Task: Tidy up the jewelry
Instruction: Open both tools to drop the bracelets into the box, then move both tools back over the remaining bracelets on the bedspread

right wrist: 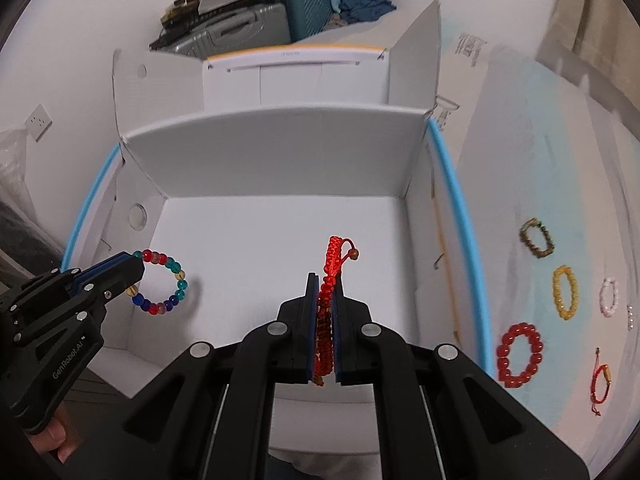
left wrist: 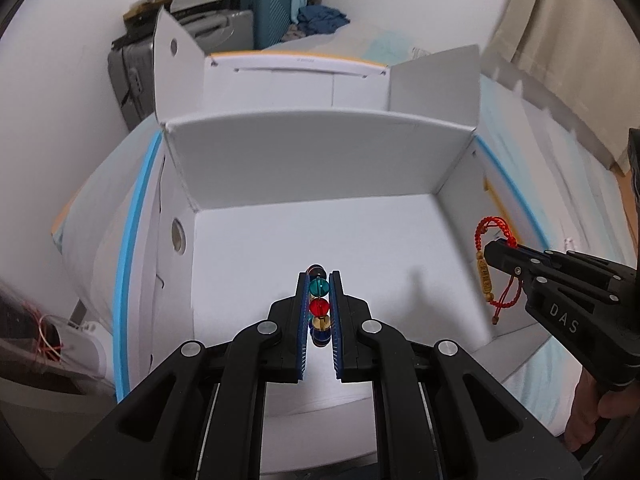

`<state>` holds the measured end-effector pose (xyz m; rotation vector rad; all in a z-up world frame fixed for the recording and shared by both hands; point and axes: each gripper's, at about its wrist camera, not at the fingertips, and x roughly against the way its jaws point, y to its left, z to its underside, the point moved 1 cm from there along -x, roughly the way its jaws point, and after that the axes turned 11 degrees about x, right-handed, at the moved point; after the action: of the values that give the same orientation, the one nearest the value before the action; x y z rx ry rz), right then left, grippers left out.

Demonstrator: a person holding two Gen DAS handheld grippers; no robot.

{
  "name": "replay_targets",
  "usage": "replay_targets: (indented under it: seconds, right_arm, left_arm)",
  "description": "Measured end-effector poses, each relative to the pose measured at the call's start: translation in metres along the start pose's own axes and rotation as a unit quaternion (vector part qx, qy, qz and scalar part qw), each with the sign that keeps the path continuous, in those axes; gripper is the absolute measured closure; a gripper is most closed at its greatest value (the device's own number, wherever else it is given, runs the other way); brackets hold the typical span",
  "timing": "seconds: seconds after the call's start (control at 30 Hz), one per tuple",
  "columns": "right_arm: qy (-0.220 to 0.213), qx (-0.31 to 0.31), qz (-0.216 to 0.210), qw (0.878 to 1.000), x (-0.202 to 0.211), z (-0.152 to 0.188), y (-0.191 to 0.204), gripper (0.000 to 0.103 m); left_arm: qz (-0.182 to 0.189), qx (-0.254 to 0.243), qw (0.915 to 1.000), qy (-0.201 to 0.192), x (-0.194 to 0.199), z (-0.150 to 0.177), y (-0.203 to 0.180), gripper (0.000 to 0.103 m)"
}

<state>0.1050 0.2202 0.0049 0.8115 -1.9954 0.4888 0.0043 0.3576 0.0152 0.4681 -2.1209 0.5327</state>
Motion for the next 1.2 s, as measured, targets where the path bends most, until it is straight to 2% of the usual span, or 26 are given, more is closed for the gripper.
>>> replay_targets:
  seconds: [0.33, 0.4, 0.57, 0.63, 0.67, 0.7, 0.77, 0.83, 0.87, 0.93, 1.03, 1.17, 1.2]
  right_arm:
    - [0.031, 0.005, -0.006, 0.999, -0.026, 0.008, 0.005, 0.098]
    - [0.034, 0.005, -0.006, 0.999, -0.028, 0.009, 0.004, 0.095]
    - [0.036, 0.008, -0.006, 0.999, -0.028, 0.011, 0.006, 0.095]
    - [0.033, 0.008, -0.005, 0.999, -0.026, 0.012, 0.006, 0.083]
    - [0.03, 0.008, -0.007, 0.999, -0.024, 0.012, 0.005, 0.071]
    - [0.026, 0.007, -0.007, 1.0, -0.021, 0.012, 0.004, 0.067]
    - [0.018, 0.006, -0.01, 1.0, -0.015, 0.012, 0.002, 0.065]
    - [0.009, 0.005, -0.01, 1.0, -0.008, 0.01, -0.001, 0.055]
    - [0.001, 0.003, -0.01, 1.0, -0.003, 0.009, -0.003, 0.05]
    - [-0.009, 0.001, -0.006, 1.0, 0.005, 0.008, -0.006, 0.045]
    - [-0.019, -0.005, -0.003, 1.0, 0.016, 0.009, -0.013, 0.037]
    - [-0.031, -0.014, 0.006, 0.999, 0.031, 0.013, -0.026, 0.027]
    - [-0.034, -0.016, 0.008, 0.999, 0.035, 0.015, -0.028, 0.026]
  left_arm:
    - [-0.021, 0.004, 0.9993, 0.03, -0.024, 0.005, 0.011, 0.094]
    - [-0.025, 0.002, 0.9992, 0.031, -0.025, 0.005, 0.011, 0.094]
    - [-0.043, 0.0, 0.9988, 0.023, -0.024, 0.005, 0.01, 0.093]
    - [-0.051, -0.001, 0.9986, 0.013, -0.021, 0.004, 0.009, 0.091]
    - [-0.053, -0.001, 0.9985, 0.012, -0.021, 0.003, 0.008, 0.091]
    - [-0.053, -0.001, 0.9985, 0.012, -0.02, 0.003, 0.007, 0.089]
    - [-0.054, -0.001, 0.9985, 0.008, -0.017, 0.003, 0.005, 0.075]
    - [-0.055, -0.005, 0.9985, -0.001, -0.012, 0.003, 0.002, 0.059]
    - [-0.057, -0.006, 0.9983, -0.006, -0.01, 0.003, 0.0, 0.055]
    - [-0.059, -0.007, 0.9981, -0.016, -0.003, 0.002, -0.003, 0.041]
    - [-0.059, -0.014, 0.9977, -0.029, 0.006, 0.001, -0.013, 0.03]
    - [-0.055, -0.023, 0.9974, -0.04, 0.014, 0.002, -0.027, 0.023]
    - [-0.056, -0.026, 0.9972, -0.043, 0.016, 0.002, -0.032, 0.016]
